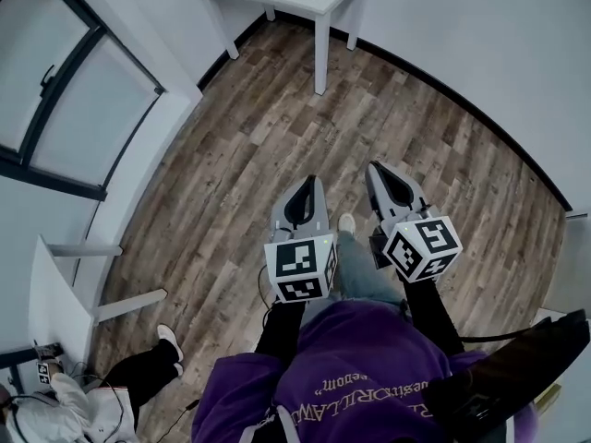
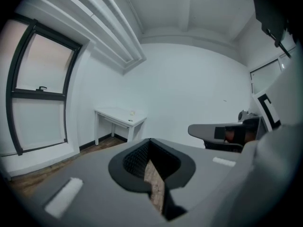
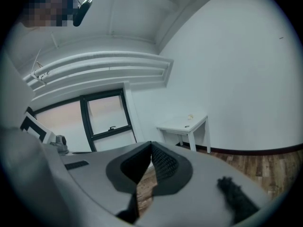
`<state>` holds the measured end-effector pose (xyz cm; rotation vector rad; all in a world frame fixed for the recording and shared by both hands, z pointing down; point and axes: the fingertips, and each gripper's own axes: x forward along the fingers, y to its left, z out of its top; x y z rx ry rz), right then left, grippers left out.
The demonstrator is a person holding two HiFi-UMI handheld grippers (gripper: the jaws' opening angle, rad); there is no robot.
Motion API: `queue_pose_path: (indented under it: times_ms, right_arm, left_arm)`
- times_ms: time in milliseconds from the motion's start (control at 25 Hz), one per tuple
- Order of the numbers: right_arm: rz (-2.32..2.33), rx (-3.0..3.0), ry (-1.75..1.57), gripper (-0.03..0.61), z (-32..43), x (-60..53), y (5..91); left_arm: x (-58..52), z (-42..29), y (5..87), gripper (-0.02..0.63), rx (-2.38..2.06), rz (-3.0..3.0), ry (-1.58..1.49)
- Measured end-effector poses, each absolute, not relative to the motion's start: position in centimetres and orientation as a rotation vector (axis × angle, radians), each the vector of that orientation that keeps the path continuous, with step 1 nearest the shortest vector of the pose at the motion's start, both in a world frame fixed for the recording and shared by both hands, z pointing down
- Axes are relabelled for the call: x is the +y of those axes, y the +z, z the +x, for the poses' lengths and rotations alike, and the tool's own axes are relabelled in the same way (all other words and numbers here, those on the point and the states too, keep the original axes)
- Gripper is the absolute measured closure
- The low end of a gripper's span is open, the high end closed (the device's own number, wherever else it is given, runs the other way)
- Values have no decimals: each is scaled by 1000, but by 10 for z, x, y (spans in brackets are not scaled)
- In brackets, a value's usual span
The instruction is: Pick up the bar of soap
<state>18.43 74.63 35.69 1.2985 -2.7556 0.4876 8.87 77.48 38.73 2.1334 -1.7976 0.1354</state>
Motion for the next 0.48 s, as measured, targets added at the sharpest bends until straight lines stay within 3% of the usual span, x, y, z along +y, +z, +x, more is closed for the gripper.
queue_pose_path:
  times_ms: [480]
  right_arm:
    - [1214, -2822, 472, 571, 173, 574, 345]
  left_arm:
    - [613, 74, 373, 607, -1912, 2092, 139]
